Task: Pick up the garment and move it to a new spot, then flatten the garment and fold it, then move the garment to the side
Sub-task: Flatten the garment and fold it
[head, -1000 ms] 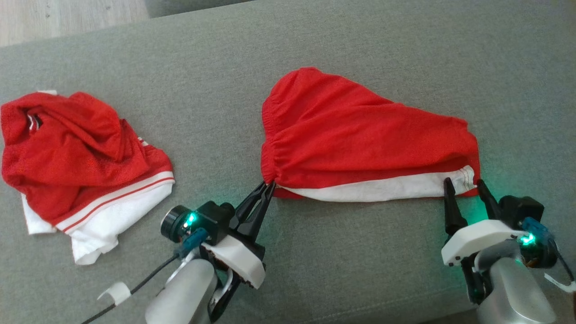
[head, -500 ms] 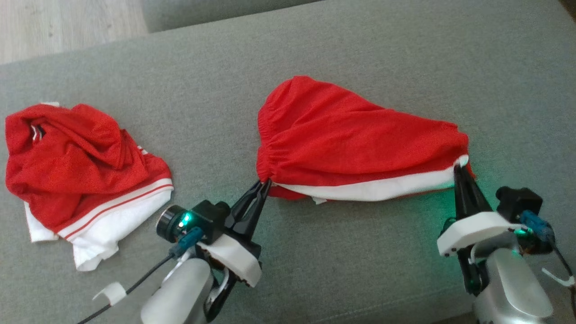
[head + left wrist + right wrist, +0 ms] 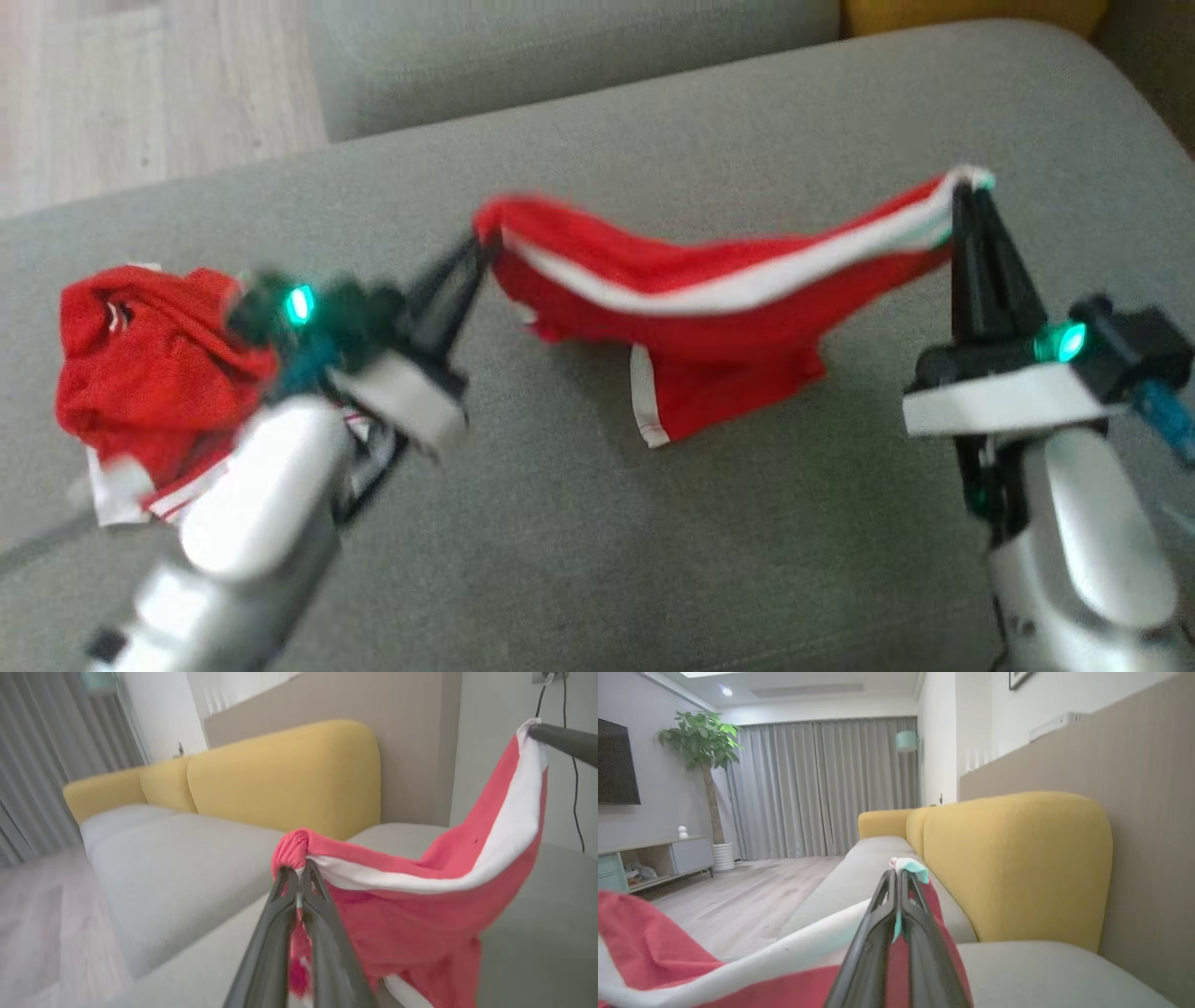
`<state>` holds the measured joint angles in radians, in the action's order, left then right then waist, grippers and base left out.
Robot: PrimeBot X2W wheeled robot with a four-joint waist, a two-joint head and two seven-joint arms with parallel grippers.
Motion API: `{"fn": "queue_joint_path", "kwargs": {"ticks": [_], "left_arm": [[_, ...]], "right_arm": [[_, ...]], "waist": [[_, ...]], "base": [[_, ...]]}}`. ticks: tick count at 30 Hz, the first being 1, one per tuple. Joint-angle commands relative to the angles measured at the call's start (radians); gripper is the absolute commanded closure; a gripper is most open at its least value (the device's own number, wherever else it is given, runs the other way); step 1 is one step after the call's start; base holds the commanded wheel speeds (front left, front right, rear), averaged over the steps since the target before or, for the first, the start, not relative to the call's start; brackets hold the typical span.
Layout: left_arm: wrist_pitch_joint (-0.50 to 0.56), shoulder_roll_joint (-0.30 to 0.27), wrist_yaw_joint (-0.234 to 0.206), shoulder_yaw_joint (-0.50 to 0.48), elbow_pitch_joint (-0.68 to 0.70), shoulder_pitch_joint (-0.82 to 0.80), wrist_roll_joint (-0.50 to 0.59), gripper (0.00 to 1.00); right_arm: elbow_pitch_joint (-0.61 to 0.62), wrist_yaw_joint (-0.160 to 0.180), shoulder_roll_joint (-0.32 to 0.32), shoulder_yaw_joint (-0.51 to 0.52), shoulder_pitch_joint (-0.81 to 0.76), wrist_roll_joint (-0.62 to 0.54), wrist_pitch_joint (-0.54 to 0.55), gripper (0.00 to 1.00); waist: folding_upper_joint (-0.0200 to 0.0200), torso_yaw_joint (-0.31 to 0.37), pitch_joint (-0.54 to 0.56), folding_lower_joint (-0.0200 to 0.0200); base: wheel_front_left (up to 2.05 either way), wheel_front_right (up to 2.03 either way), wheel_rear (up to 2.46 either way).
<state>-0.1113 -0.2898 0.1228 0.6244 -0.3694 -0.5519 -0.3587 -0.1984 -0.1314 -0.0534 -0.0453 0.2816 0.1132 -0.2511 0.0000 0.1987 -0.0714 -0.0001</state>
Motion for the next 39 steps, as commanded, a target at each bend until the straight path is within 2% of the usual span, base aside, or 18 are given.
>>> {"fn": "queue_joint_path", "kwargs": {"ticks": [1, 7, 12, 23, 26, 29, 31, 35, 39], "left_arm": [[0.011, -0.036, 0.001, -0.042, 0.047, -0.093, -0.002, 1.00], [0.093, -0.099, 0.007, -0.045, 0.095, -0.271, -0.055, 1.00], [0.123, -0.133, 0.007, -0.055, 0.115, -0.364, -0.106, 1.00], [0.160, -0.150, 0.003, -0.069, 0.140, -0.274, -0.196, 1.00], [0.181, -0.156, 0.002, -0.073, 0.148, -0.263, -0.218, 1.00], [0.208, -0.137, -0.004, -0.104, 0.144, -0.292, -0.272, 1.00], [0.227, -0.129, -0.004, -0.121, 0.121, -0.341, -0.293, 1.00], [0.259, -0.115, -0.001, -0.116, 0.006, -0.531, -0.267, 1.00], [0.206, -0.084, -0.006, -0.136, -0.120, -0.724, -0.233, 1.00]], "right_arm": [[0.043, 0.001, -0.019, -0.031, 0.076, 0.004, -0.007, 1.00], [0.017, 0.001, -0.077, -0.094, 0.256, 0.053, 0.033, 1.00], [-0.034, 0.001, -0.107, -0.090, 0.374, 0.068, 0.049, 1.00], [-0.133, 0.001, -0.126, -0.028, 0.315, 0.074, 0.132, 1.00], [-0.132, 0.001, -0.140, -0.037, 0.320, 0.082, 0.151, 1.00], [-0.133, 0.001, -0.158, -0.056, 0.364, 0.089, 0.172, 1.00], [-0.151, 0.001, -0.163, -0.078, 0.420, 0.108, 0.188, 1.00], [-0.275, 0.001, -0.147, -0.134, 0.664, 0.176, 0.203, 1.00], [-0.428, 0.001, -0.142, -0.139, 0.906, 0.165, 0.113, 1.00]], "waist": [[0.0000, -0.005, 0.018, 0.0001], [0.0000, -0.007, 0.057, 0.0001], [0.0000, -0.012, 0.075, 0.0001], [0.0000, -0.040, 0.058, 0.0001], [0.0000, -0.042, 0.023, 0.0001], [0.0000, -0.044, -0.038, 0.0001], [0.0000, -0.041, -0.088, 0.0001], [0.0000, -0.019, -0.210, 0.0001], [0.0000, -0.004, -0.274, 0.0001]], "base": [[0.00, 0.00, 0.00], [0.00, 0.00, 0.00], [0.00, 0.00, 0.00], [0.00, 0.00, 0.00], [0.00, 0.00, 0.00], [0.00, 0.00, 0.00], [0.00, 0.00, 0.00], [0.00, 0.00, 0.00], [0.00, 0.00, 0.00]]}}
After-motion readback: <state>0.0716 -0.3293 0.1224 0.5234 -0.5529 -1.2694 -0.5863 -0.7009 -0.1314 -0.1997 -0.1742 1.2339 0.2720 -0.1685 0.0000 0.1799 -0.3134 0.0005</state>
